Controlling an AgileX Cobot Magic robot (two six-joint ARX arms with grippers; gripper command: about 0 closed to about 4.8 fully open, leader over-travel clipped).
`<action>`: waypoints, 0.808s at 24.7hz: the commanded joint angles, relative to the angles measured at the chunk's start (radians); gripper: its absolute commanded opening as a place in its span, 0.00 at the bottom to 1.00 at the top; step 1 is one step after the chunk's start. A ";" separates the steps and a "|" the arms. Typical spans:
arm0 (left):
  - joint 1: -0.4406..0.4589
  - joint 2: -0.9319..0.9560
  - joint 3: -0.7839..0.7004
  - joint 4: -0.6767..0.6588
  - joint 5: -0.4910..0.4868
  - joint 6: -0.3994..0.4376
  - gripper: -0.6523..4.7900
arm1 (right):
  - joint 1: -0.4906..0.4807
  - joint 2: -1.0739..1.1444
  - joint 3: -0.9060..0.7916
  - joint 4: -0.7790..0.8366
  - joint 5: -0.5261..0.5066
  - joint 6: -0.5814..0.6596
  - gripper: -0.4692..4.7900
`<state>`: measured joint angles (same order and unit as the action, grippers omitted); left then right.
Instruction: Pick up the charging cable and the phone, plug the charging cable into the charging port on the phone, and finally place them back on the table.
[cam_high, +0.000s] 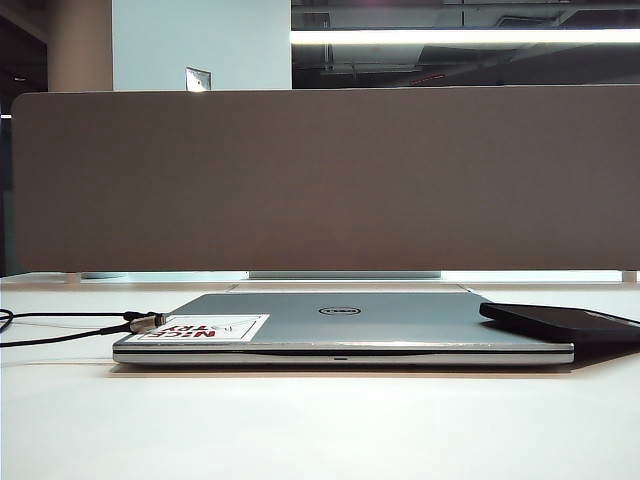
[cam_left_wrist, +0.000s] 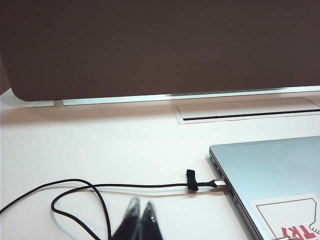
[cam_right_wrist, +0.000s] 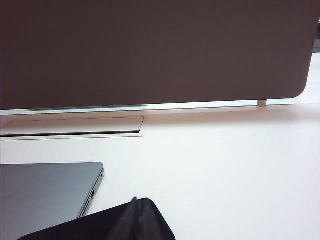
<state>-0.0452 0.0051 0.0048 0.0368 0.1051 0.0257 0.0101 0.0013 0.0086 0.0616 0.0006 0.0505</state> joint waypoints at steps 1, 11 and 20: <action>0.002 0.000 0.003 0.010 0.004 0.001 0.11 | 0.001 -0.002 -0.003 0.016 0.004 -0.003 0.09; 0.002 0.000 0.003 0.097 0.004 -0.066 0.11 | 0.001 -0.002 0.008 0.024 0.004 0.006 0.09; 0.002 0.122 0.188 0.159 0.004 -0.108 0.11 | 0.001 0.072 0.215 -0.036 0.061 0.078 0.08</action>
<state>-0.0448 0.0937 0.1596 0.1913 0.1051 -0.0811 0.0105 0.0505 0.1902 0.0231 0.0551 0.1055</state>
